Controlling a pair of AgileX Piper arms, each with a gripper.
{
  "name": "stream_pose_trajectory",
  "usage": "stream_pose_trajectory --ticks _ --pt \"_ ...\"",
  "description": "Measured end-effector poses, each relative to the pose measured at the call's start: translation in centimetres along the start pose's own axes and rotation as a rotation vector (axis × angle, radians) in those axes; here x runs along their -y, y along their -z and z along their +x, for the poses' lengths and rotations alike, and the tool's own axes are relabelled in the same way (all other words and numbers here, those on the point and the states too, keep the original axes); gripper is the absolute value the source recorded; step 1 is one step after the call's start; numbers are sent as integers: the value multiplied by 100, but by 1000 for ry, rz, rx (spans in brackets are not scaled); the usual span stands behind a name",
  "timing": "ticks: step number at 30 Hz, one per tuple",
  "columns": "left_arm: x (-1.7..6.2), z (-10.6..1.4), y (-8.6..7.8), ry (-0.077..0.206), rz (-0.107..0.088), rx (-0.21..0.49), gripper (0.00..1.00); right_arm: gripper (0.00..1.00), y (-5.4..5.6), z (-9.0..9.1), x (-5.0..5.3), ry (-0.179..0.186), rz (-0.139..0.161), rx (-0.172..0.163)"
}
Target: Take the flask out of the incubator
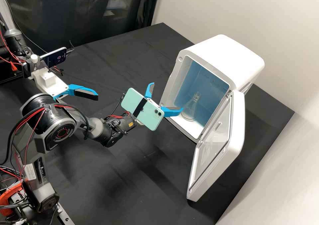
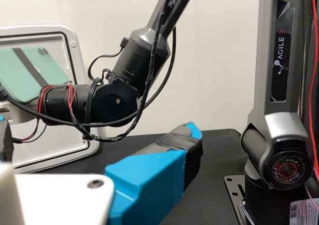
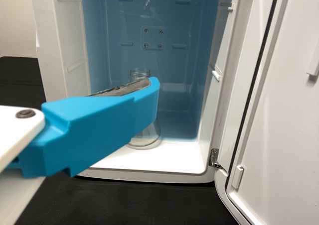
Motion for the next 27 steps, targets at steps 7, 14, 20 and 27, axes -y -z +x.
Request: stream_pose_trajectory --ticks 7,14,20,27 --pt "12 4 2 4 0 -1 100 100 0 0 0 0 0 0" --pt "164 35 54 52 1 -14 100 100 0 0 0 0 0 0" --pt "311 64 191 100 0 -56 100 100 0 0 0 0 0 0" --pt "392 65 381 127 2 -109 100 100 0 0 0 0 0 0"
